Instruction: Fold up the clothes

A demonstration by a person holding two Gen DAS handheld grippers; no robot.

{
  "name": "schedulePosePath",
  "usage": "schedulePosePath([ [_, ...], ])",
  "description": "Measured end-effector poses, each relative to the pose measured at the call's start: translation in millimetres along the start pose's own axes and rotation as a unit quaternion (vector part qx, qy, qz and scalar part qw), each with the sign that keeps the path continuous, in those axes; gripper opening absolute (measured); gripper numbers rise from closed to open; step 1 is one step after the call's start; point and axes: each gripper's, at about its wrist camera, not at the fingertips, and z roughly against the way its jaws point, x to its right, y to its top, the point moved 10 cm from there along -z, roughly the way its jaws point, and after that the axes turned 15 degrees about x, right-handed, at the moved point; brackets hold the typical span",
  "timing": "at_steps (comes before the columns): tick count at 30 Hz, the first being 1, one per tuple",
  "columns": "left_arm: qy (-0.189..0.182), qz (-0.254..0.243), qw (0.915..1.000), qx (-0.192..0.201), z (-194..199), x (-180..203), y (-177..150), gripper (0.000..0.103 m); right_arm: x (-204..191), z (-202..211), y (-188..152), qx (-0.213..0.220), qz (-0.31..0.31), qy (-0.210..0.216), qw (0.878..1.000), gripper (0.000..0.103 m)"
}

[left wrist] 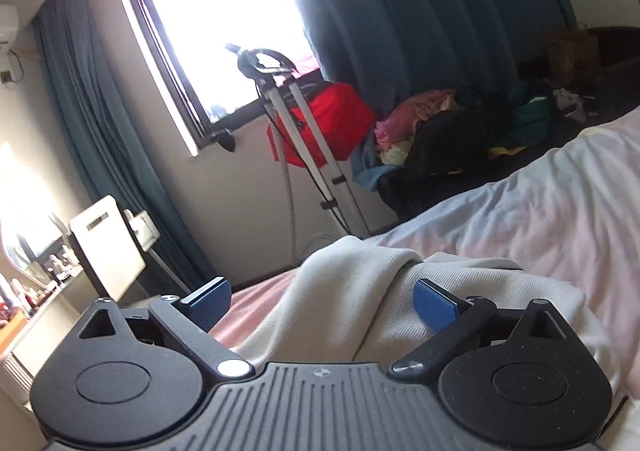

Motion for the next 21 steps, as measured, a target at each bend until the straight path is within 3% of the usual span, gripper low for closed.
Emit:
schedulePosePath([
  [1, -0.011, 0.005, 0.9999, -0.012, -7.7, 2.6, -1.5, 0.084, -0.5, -3.5, -0.6, 0.007, 0.013, 0.0, 1.0, 0.092],
  [3, -0.026, 0.011, 0.9994, -0.023, -12.5, 5.5, -3.4, 0.049, 0.4, -12.2, -3.6, 0.009, 0.033, -0.007, 0.999, 0.092],
  [4, -0.031, 0.006, 0.9993, -0.022, -8.5, 6.5, -2.1, 0.042, 0.5, -16.0, -5.1, 0.006, 0.033, -0.005, 0.999, 0.092],
  [6, -0.04, -0.006, 0.999, -0.017, 2.0, 7.6, 1.2, 0.011, 1.3, -22.3, -7.3, -0.001, 0.03, -0.003, 1.0, 0.092],
  [9, -0.05, 0.016, 0.9986, 0.007, 44.3, -0.7, 9.2, 0.007, 4.0, -21.3, -6.6, -0.003, 0.024, -0.006, 1.0, 0.092],
  [18, -0.095, 0.065, 0.9905, 0.076, 245.3, -12.7, -16.6, 0.006, -3.1, 5.4, 0.6, 0.016, 0.043, -0.008, 0.999, 0.092],
  [21, -0.08, 0.055, 0.9921, 0.079, 297.4, -8.3, -51.2, 0.006, -3.1, 14.4, 1.6, 0.014, 0.038, -0.004, 0.999, 0.092],
])
